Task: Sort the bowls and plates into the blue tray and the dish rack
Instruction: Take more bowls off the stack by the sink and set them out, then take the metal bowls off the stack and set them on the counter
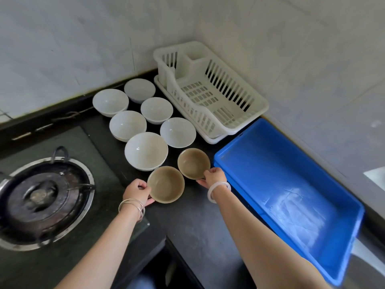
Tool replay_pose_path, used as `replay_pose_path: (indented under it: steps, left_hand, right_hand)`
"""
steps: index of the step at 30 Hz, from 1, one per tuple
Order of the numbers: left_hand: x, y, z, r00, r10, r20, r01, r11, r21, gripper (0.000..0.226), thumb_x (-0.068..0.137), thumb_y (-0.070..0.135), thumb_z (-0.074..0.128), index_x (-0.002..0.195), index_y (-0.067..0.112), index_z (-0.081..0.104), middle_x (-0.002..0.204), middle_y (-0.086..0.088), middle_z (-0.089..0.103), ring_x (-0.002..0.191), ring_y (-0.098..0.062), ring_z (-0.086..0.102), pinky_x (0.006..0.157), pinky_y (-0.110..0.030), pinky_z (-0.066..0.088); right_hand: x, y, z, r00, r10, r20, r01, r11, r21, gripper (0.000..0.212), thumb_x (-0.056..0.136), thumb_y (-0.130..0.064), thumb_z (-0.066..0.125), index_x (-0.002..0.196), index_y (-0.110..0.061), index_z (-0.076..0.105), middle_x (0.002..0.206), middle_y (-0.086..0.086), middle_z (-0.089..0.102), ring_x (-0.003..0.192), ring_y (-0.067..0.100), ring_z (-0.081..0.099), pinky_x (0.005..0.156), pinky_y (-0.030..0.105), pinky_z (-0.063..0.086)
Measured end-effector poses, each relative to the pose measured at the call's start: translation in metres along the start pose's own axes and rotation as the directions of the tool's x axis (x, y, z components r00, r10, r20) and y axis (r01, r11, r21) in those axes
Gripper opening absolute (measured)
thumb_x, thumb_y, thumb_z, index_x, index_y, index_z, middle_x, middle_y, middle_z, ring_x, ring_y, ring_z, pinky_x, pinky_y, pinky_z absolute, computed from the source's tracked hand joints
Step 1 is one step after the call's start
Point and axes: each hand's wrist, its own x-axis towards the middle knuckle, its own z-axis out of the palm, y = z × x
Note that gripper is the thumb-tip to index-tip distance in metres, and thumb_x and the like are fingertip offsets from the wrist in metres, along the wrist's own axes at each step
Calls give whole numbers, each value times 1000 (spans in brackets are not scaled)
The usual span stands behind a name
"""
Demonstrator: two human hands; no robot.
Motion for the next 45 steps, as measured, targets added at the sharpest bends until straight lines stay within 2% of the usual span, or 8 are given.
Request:
replay_pose_path:
  steps: [4, 9, 12, 18, 26, 31, 37, 45]
  left_hand:
    - [-1, 0, 2, 1000, 8, -11, -8, 1000, -8, 23, 87, -6, 51, 69, 8, 47, 98, -21, 54, 97, -39, 57, 78, -45, 54]
    - [-1, -1, 3, 1000, 14, -25, -14, 1000, -19, 23, 86, -6, 52, 69, 9, 48, 98, -21, 55, 98, -40, 58, 81, -48, 54]
    - [-1, -2, 4, 999, 19, -43, -21, 999, -43, 20, 85, -6, 53, 71, 8, 51, 99, -20, 57, 96, -39, 58, 83, -49, 53]
    - [-6, -3, 5, 996, 51, -71, -53, 998, -33, 18, 87, 1, 56, 105, 1, 60, 109, -16, 60, 101, -36, 60, 83, -40, 53]
    - [-30, -25, 6, 989, 124, -78, -109, 980, 169, 39, 88, 14, 55, 127, 6, 54, 117, -15, 64, 84, -24, 62, 90, -42, 53]
    - [-63, -46, 17, 990, 108, -87, -83, 965, 250, 33, 89, 18, 54, 119, 5, 59, 93, -7, 64, 86, -28, 65, 93, -40, 51]
    - [-120, -65, 71, 961, 208, 180, -259, 906, 334, 19, 88, 12, 54, 103, 9, 65, 96, -7, 66, 80, -23, 66, 85, -33, 53]
    - [-201, -94, 162, 753, 293, 589, -621, 612, 490, 20, 89, 19, 55, 106, 21, 66, 98, 6, 66, 83, -8, 60, 76, -20, 47]
  right_hand:
    - [2, -4, 4, 1000, -11, 11, 11, 1000, 14, 22, 91, -7, 51, 111, -15, 48, 97, 11, 68, 80, 20, 69, 89, 38, 55]
    - [-1, -5, 4, 1000, 1, 21, -1, 1000, 13, 19, 91, -8, 51, 108, -18, 48, 101, 9, 65, 71, 14, 67, 63, 25, 54]
    - [-2, -5, 4, 999, 19, 41, -22, 998, 58, 21, 92, -8, 51, 111, -16, 49, 94, 8, 63, 75, 17, 67, 69, 29, 57]
    - [-16, -4, -3, 995, 24, 96, -30, 997, 68, 16, 94, -18, 52, 109, -20, 51, 97, 1, 61, 74, 15, 68, 56, 24, 54]
    - [-51, 22, -44, 972, -205, 118, 221, 965, -141, 17, 96, -26, 48, 109, -21, 58, 94, -4, 65, 80, 14, 67, 68, 23, 55]
    - [-78, 48, -94, 935, -349, 59, 354, 916, -188, 16, 96, -25, 45, 95, -24, 61, 92, -3, 69, 76, 12, 66, 68, 22, 52]
    - [-104, 90, -174, 892, -428, -146, 379, 884, -274, 18, 93, -18, 48, 80, -24, 60, 77, -2, 68, 63, 14, 61, 63, 27, 47]
    - [-138, 167, -261, 808, -401, -432, 172, 861, -478, 12, 88, -18, 57, 90, -16, 69, 90, 9, 73, 87, 27, 65, 66, 25, 36]
